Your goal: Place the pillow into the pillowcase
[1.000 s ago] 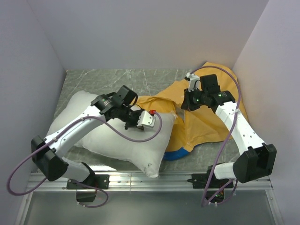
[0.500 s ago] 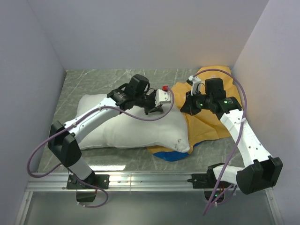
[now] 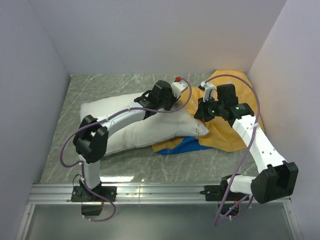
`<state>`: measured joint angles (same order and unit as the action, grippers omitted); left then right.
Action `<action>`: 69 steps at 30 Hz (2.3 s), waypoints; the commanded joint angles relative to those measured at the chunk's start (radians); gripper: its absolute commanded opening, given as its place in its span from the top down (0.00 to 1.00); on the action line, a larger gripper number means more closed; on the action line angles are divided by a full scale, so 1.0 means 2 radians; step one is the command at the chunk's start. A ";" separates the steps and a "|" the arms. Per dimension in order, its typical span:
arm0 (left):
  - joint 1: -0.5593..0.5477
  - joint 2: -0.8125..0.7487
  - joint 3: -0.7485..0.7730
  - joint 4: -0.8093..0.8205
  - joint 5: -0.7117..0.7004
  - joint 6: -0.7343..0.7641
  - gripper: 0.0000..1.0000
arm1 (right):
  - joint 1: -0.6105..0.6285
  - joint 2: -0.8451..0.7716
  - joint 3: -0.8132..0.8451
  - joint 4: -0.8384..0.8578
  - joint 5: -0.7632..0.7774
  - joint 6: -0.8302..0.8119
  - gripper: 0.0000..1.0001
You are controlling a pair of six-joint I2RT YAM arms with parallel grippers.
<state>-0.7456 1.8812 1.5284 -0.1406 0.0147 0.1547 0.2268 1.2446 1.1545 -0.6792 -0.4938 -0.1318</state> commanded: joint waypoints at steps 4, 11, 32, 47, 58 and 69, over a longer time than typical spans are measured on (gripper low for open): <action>0.089 -0.038 -0.055 0.065 0.015 -0.066 1.00 | -0.031 -0.010 0.007 -0.019 0.073 -0.017 1.00; 0.127 -0.013 -0.024 0.015 0.020 -0.118 1.00 | -0.045 0.001 -0.008 -0.035 0.035 -0.058 1.00; 0.101 0.012 0.060 -0.048 0.016 -0.355 1.00 | -0.021 0.050 0.062 -0.083 -0.180 -0.019 1.00; 0.113 0.055 0.125 -0.053 -0.056 -0.400 1.00 | -0.021 0.030 0.060 -0.171 -0.282 -0.095 1.00; 0.123 0.032 0.073 0.019 0.089 -0.479 1.00 | -0.008 0.031 0.034 -0.013 -0.213 0.037 1.00; 0.091 -0.037 0.013 0.103 0.223 -0.593 1.00 | 0.002 0.030 0.059 0.134 -0.175 0.209 1.00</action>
<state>-0.5522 1.8874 1.5433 -0.1097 0.3805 -0.8726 0.2188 1.3563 1.2251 -0.5484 -0.8307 0.1528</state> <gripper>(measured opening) 0.038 0.007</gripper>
